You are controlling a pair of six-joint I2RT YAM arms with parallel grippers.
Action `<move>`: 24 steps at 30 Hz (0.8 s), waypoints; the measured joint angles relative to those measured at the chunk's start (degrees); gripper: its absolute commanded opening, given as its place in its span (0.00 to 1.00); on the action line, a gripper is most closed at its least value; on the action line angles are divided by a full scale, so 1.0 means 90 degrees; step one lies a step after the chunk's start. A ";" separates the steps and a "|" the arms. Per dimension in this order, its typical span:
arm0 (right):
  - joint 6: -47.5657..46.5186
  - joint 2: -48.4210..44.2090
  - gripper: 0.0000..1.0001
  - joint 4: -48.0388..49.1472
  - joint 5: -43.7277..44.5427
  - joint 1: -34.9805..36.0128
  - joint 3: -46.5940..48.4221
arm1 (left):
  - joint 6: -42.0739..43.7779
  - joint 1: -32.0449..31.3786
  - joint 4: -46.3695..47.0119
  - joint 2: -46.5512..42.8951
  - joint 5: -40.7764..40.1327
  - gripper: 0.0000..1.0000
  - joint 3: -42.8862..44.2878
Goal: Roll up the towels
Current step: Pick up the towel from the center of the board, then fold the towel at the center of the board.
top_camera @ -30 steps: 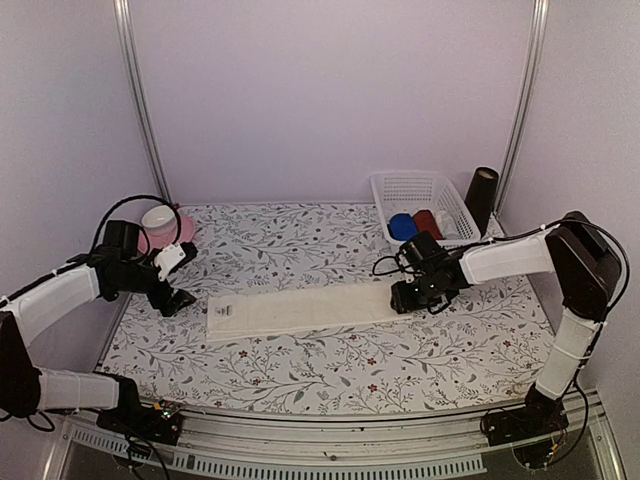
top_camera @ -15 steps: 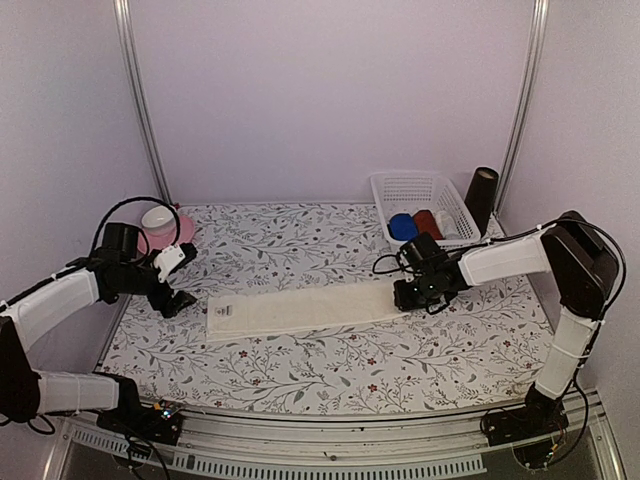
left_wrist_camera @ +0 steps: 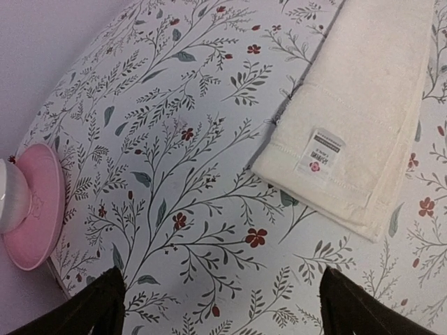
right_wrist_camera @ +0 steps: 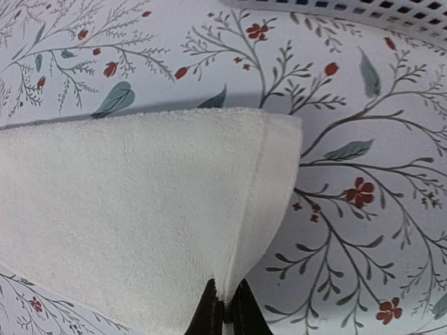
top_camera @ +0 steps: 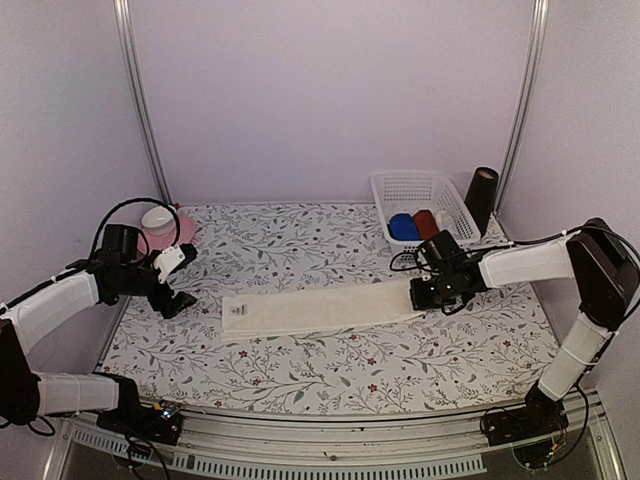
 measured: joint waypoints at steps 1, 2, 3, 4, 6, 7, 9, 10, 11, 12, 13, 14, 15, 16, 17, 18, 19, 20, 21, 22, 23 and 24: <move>-0.0002 -0.0206 0.02 -0.0046 0.0036 -0.0092 -0.0090 | 0.0000 -0.0002 0.0012 0.0000 0.0000 0.97 -0.0002; -0.0010 -0.0425 0.02 -0.0085 0.0066 -0.0194 -0.0168 | -0.0002 -0.0002 0.0019 0.0000 0.0000 0.97 -0.0002; -0.0022 -0.0607 0.02 -0.0107 0.0073 -0.0265 -0.0214 | -0.0002 -0.0002 0.0022 0.0000 0.0000 0.97 -0.0002; -0.0041 -0.0840 0.02 -0.0129 0.0070 -0.0342 -0.0255 | -0.0007 -0.0002 0.0029 0.0000 0.0000 0.97 -0.0005; -0.0090 -0.1226 0.02 -0.0124 -0.0027 -0.0420 -0.0262 | -0.0022 -0.0002 0.0041 0.0000 0.0000 0.97 -0.0015; -0.0136 -0.1392 0.02 -0.0085 -0.0136 -0.0437 -0.0260 | -0.0024 -0.0005 0.0044 0.0002 0.0002 0.97 -0.0019; -0.0221 -0.1564 0.02 -0.0015 -0.0376 -0.0364 -0.0223 | -0.0041 -0.0012 0.0049 0.0002 0.0000 0.97 -0.0034; -0.0274 -0.1583 0.02 0.0010 -0.0498 -0.0272 -0.0168 | -0.0044 -0.0015 0.0049 0.0002 0.0000 0.97 -0.0041; -0.0313 -0.1559 0.02 0.0029 -0.0627 -0.0155 -0.0090 | -0.0044 -0.0017 0.0058 0.0002 0.0000 0.97 -0.0051; -0.0355 -0.1484 0.02 0.0049 -0.0777 0.0010 0.0036 | -0.0046 -0.0017 0.0085 0.0005 0.0000 0.97 -0.0070; -0.0389 -0.1384 0.02 0.0087 -0.0923 0.0168 0.0168 | -0.0046 -0.0019 0.0090 0.0010 0.0000 0.97 -0.0083; -0.0432 -0.1258 0.02 0.0112 -0.1042 0.0325 0.0330 | -0.0046 -0.0019 0.0095 0.0022 0.0002 0.97 -0.0092; -0.0452 -0.1141 0.02 0.0134 -0.1137 0.0442 0.0466 | -0.0046 -0.0019 0.0104 0.0041 0.0000 0.97 -0.0100; -0.0481 -0.0930 0.02 0.0148 -0.1270 0.0617 0.0731 | -0.0046 -0.0019 0.0129 0.0063 0.0000 0.97 -0.0104; -0.0508 -0.0767 0.02 0.0185 -0.1367 0.0724 0.0913 | -0.0049 -0.0022 0.0136 0.0085 0.0000 0.97 -0.0104; -0.0534 -0.0580 0.02 0.0233 -0.1464 0.0835 0.1127 | -0.0051 -0.0024 0.0146 0.0102 0.0000 0.97 -0.0104; -0.0559 -0.0376 0.02 0.0284 -0.1571 0.0903 0.1387 | -0.0053 -0.0024 0.0155 0.0112 0.0000 0.97 -0.0104; -0.0573 -0.0228 0.02 0.0316 -0.1642 0.1039 0.1559 | -0.0066 -0.0027 0.0170 0.0121 0.0000 0.97 -0.0107; -0.0588 -0.0058 0.02 0.0342 -0.1707 0.1139 0.1783 | -0.0068 -0.0029 0.0185 0.0126 -0.0002 0.97 -0.0109; -0.0602 0.0112 0.02 0.0367 -0.1780 0.1226 0.1999 | -0.0073 -0.0029 0.0189 0.0129 -0.0002 0.97 -0.0117; -0.0614 0.0262 0.02 0.0384 -0.1821 0.1299 0.2191 | -0.0075 -0.0032 0.0192 0.0129 -0.0005 0.97 -0.0126; -0.0627 0.0423 0.02 0.0403 -0.1880 0.1377 0.2395 | -0.0085 -0.0032 0.0204 0.0129 -0.0005 0.97 -0.0148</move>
